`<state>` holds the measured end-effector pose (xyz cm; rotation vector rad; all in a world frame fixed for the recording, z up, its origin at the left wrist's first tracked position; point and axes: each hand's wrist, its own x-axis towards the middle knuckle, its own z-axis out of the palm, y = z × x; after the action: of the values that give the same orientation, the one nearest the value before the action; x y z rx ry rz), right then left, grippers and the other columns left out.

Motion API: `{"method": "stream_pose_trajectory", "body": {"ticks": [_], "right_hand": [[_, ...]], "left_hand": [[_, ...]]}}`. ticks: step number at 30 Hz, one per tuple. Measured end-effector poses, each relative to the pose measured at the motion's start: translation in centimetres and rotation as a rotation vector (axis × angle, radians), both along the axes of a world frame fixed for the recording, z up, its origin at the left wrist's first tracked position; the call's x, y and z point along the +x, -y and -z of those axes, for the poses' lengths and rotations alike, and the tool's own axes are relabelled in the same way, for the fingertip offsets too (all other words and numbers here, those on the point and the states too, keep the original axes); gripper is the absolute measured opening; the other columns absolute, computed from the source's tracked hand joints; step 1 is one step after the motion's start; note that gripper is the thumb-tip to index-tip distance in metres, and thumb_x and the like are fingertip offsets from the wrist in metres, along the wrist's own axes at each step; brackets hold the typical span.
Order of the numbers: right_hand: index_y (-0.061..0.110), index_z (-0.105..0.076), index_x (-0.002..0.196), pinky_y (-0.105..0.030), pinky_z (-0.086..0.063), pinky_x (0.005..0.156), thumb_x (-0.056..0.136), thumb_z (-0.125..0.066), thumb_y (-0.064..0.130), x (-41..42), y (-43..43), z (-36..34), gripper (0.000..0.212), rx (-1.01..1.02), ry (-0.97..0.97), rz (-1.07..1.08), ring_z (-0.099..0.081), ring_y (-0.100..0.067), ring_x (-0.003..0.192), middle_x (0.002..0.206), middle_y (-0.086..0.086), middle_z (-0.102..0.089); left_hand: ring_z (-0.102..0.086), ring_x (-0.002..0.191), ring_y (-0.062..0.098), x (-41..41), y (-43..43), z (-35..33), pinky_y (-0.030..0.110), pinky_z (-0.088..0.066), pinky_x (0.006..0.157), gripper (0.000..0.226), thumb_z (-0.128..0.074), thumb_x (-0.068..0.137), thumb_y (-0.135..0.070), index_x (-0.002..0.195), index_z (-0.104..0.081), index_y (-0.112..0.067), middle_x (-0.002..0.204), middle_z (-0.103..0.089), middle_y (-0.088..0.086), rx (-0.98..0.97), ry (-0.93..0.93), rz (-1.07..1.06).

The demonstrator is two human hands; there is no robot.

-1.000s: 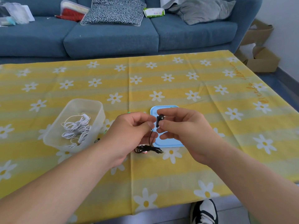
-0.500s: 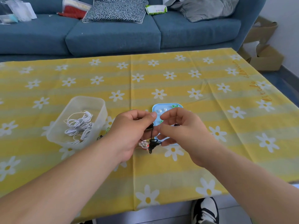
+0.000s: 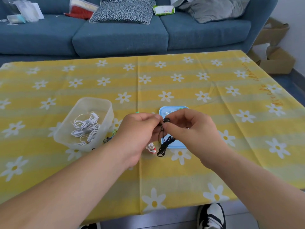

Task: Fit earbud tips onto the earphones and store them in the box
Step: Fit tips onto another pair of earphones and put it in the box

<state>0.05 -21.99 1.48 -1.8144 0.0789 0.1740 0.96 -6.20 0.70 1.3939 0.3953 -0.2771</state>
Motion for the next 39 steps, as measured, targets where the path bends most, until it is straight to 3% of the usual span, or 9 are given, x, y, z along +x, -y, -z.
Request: {"method": "stream_pose_trajectory", "body": {"ticks": [5, 10, 15, 20, 25, 28, 32, 36, 39], "right_hand": [[0.015, -0.077, 0.093, -0.02, -0.054, 0.065, 0.086, -0.076, 0.007, 0.5, 0.4, 0.1, 0.011, 0.128, -0.023, 0.05, -0.069, -0.012, 0.07, 0.085, -0.004, -0.078], [0.011, -0.076, 0.105, -0.025, -0.058, 0.069, 0.089, -0.074, 0.006, 0.7, 0.5, 0.6, 0.016, 0.231, -0.076, 0.01, -0.072, -0.02, 0.08, 0.094, -0.01, -0.078], [0.007, -0.076, 0.112, -0.028, -0.055, 0.072, 0.091, -0.071, 0.003, 1.0, 0.8, 0.9, 0.022, 0.359, -0.143, -0.022, -0.066, -0.021, 0.074, 0.085, -0.013, -0.069], [0.005, -0.076, 0.116, -0.029, -0.055, 0.078, 0.093, -0.067, 0.005, 1.1, 0.9, 0.9, 0.024, 0.441, -0.156, -0.108, -0.066, -0.024, 0.083, 0.097, -0.02, -0.073], [0.006, -0.076, 0.115, -0.029, -0.057, 0.078, 0.096, -0.062, 0.001, 1.1, 0.9, 1.1, 0.025, 0.382, -0.144, -0.088, -0.071, -0.026, 0.087, 0.099, -0.027, -0.075], [0.001, -0.074, 0.111, -0.032, -0.061, 0.075, 0.087, -0.074, 0.0, 1.3, 1.2, 0.8, 0.024, 0.382, -0.202, 0.026, -0.076, -0.028, 0.083, 0.089, -0.02, -0.078], [0.006, -0.074, 0.101, -0.032, -0.062, 0.065, 0.09, -0.075, 0.013, 2.4, 2.8, 0.5, 0.013, 0.227, -0.151, 0.221, -0.074, -0.021, 0.07, 0.085, -0.014, -0.077], [0.018, -0.073, 0.096, -0.037, -0.061, 0.067, 0.093, -0.061, 0.01, 3.4, 4.6, 2.1, 0.016, -0.109, -0.113, 0.276, -0.072, -0.021, 0.073, 0.09, -0.007, -0.077], [0.02, -0.074, 0.091, -0.036, -0.061, 0.063, 0.091, -0.059, 0.011, 3.5, 4.7, 3.7, 0.017, -0.347, -0.109, 0.161, -0.07, -0.024, 0.076, 0.087, -0.004, -0.074]], "left_hand": [[-0.078, 0.09, 0.029, 0.2, -0.9, -0.1, 0.046, -0.064, 0.082, 0.019, -0.06, 0.101, -0.006, 0.102, -0.076, -0.017, 0.1, -0.079, 0.007, 0.134, 0.103, 0.021], [-0.076, 0.088, 0.027, 0.0, -0.9, -0.6, 0.033, -0.056, 0.064, 0.016, -0.062, 0.101, -0.017, 0.106, -0.078, -0.018, 0.103, -0.079, 0.007, 0.116, 0.122, 0.146], [-0.07, 0.073, 0.018, -0.2, -0.5, -0.4, 0.028, -0.055, 0.063, 0.017, -0.065, 0.1, -0.019, 0.111, -0.077, -0.021, 0.094, -0.077, 0.017, 0.172, 0.191, 0.17], [-0.064, 0.058, 0.011, -0.3, -0.3, -0.6, 0.02, -0.051, 0.055, 0.017, -0.071, 0.095, -0.025, 0.111, -0.077, -0.027, 0.08, -0.074, 0.0, 0.251, 0.234, 0.138], [-0.061, 0.056, 0.009, -0.2, -0.4, -0.6, 0.029, -0.056, 0.057, 0.021, -0.07, 0.096, -0.023, 0.116, -0.076, -0.029, 0.068, -0.07, -0.006, 0.249, 0.211, 0.169], [-0.06, 0.055, 0.01, 0.0, -0.2, -0.4, 0.037, -0.059, 0.06, 0.017, -0.067, 0.098, -0.022, 0.108, -0.078, -0.031, 0.068, -0.069, -0.005, 0.302, 0.199, 0.19], [-0.057, 0.047, 0.005, 0.4, 0.1, -0.1, 0.018, -0.044, 0.044, 0.014, -0.062, 0.101, -0.017, 0.105, -0.074, -0.023, 0.071, -0.069, 0.001, 0.312, 0.156, 0.151], [-0.063, 0.058, 0.01, 0.6, 0.2, 0.9, 0.028, -0.051, 0.058, 0.013, -0.059, 0.102, -0.013, 0.11, -0.069, -0.014, 0.083, -0.076, 0.003, 0.274, 0.091, 0.133], [-0.065, 0.058, 0.01, 0.5, 0.2, 1.2, 0.028, -0.05, 0.055, 0.011, -0.058, 0.103, -0.012, 0.109, -0.067, -0.013, 0.093, -0.078, 0.005, 0.256, 0.062, 0.162]]}}
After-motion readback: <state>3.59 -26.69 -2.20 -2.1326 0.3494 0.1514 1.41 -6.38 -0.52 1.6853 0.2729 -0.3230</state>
